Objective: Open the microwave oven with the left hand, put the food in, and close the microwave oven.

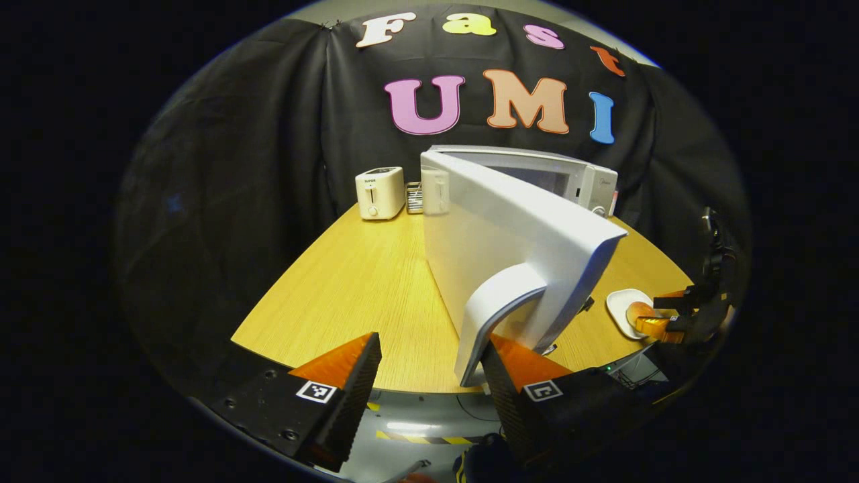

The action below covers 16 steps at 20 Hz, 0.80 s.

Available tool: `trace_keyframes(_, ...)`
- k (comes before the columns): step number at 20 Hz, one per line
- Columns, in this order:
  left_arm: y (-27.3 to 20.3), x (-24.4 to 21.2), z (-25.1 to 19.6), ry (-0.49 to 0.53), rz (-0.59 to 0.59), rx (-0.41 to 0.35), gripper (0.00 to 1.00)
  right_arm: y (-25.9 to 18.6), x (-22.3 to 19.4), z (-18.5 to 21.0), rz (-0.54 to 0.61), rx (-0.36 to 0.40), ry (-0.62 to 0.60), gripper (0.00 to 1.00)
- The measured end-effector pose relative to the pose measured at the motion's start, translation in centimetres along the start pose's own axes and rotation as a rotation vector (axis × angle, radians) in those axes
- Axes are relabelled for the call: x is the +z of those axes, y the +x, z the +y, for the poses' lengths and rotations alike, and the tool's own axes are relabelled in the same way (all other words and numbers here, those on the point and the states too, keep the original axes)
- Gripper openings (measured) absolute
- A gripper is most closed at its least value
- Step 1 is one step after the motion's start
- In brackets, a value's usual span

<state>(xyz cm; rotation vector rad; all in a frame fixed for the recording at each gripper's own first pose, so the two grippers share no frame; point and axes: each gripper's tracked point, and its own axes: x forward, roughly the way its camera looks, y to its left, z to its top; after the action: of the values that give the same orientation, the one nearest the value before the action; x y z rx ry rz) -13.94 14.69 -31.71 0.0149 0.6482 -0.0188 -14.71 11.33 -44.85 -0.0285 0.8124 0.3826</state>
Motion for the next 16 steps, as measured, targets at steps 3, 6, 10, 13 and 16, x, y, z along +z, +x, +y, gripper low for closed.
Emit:
trace_keyframes(3,-1.2,0.3,0.0,-0.008,-0.012,0.008,0.86,0.7,-0.7,0.1,0.028,-0.001,0.026,0.99)
trace_keyframes(6,-2.7,1.0,0.6,-0.008,-0.032,0.023,0.86,1.0,-0.7,0.0,0.038,-0.002,0.077,0.99)
trace_keyframes(10,-4.8,3.6,2.2,-0.042,-0.090,0.060,0.86,1.3,-0.8,-0.4,0.061,-0.019,0.161,0.89)
trace_keyframes(13,-6.4,7.7,4.1,-0.106,-0.190,0.094,0.84,1.3,-0.8,-0.5,0.070,-0.020,0.165,0.81)
trace_keyframes(16,-8.3,12.0,5.0,-0.139,-0.304,0.108,0.88,1.3,-0.8,-0.6,0.086,-0.021,0.200,0.65)
